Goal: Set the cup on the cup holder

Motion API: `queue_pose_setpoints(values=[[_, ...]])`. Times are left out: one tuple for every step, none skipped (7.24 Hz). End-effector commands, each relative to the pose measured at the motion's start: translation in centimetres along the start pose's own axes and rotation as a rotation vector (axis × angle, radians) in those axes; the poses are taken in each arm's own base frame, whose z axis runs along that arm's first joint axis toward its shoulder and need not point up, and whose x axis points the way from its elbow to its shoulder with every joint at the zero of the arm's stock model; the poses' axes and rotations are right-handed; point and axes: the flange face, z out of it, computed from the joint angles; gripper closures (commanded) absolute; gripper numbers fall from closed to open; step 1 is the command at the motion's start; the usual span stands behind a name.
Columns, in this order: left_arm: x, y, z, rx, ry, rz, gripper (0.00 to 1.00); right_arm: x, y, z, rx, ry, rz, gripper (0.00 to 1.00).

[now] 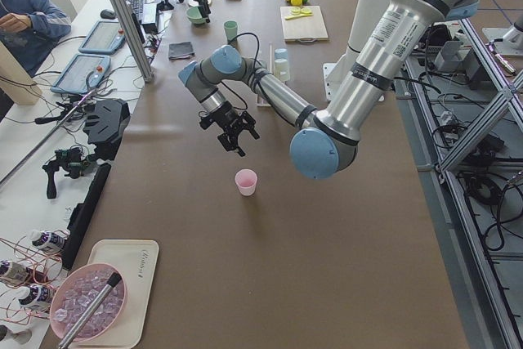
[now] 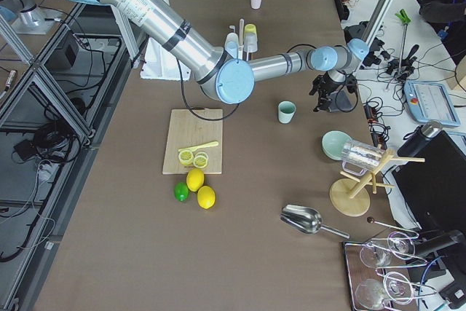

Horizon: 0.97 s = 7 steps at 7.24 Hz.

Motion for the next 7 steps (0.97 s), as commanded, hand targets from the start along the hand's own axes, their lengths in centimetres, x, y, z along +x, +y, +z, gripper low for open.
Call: queue_pose_setpoints(values=[[-1.5, -1.8, 0.2, 0.020, -0.081, 0.091, 0.02, -0.7, 1.0, 2.7, -0.110, 0.009, 0.031, 0.00], [-1.6, -2.3, 0.1, 0.041, -0.089, 0.134, 0.02, -0.1, 1.3, 3.2, -0.150, 0.018, 0.009, 0.00], [-1.1, -3.6, 0.8, 0.012, -0.092, 0.176, 0.02, 0.6, 1.2, 3.6, -0.168, 0.021, 0.009, 0.00], [-0.5, -4.5, 1.1, 0.008, -0.126, 0.216, 0.02, 1.4, 1.0, 3.7, -0.174, 0.021, 0.025, 0.00], [-0.8, -5.3, 1.4, -0.001, -0.126, 0.217, 0.02, 2.1, 1.0, 4.1, -0.187, 0.021, 0.042, 0.00], [-1.4, -7.5, 3.0, -0.009, -0.129, 0.225, 0.03, 2.5, 1.0, 4.4, -0.206, -0.001, 0.067, 0.00], [-2.2, -8.7, 3.8, -0.008, -0.138, 0.226, 0.03, 2.4, 1.1, 4.5, -0.215, -0.001, 0.076, 0.00]])
